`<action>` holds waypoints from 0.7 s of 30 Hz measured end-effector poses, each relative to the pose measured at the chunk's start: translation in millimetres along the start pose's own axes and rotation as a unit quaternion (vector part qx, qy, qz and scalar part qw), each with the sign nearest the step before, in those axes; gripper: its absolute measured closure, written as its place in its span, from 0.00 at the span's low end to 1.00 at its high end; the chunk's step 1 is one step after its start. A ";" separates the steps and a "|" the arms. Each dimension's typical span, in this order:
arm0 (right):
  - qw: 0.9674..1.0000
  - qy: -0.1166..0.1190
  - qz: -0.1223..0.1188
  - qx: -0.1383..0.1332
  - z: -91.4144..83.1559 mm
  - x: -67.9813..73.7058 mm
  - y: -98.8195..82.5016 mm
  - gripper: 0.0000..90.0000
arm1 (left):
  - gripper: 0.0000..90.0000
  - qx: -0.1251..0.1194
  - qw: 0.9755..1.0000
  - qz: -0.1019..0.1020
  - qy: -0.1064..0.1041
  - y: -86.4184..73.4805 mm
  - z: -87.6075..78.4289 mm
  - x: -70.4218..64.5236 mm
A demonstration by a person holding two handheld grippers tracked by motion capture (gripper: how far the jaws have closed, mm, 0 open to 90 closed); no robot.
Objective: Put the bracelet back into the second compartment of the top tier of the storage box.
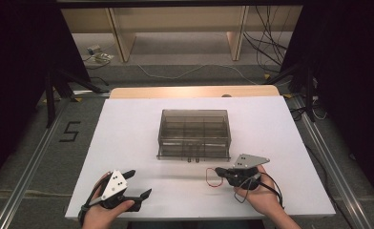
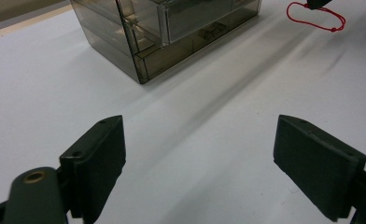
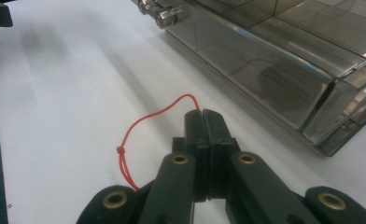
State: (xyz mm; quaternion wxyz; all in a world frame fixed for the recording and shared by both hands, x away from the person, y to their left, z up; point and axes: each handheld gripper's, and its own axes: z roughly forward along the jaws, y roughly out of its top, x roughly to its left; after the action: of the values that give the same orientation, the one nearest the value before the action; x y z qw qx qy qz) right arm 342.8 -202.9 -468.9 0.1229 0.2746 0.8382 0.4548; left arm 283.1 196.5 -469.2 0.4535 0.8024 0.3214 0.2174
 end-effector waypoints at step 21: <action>1.000 0.007 -0.008 -0.011 -1.4 4.5 5.0 1.00 | 0.19 0.001 1.000 0.001 0.000 0.1 0.3 -0.3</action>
State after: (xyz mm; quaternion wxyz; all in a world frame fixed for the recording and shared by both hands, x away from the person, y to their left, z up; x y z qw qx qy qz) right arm 340.2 -199.1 -463.7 0.1237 0.2635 0.8363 0.4646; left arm 283.1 196.1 -469.2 0.4528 0.8028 0.3210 0.2177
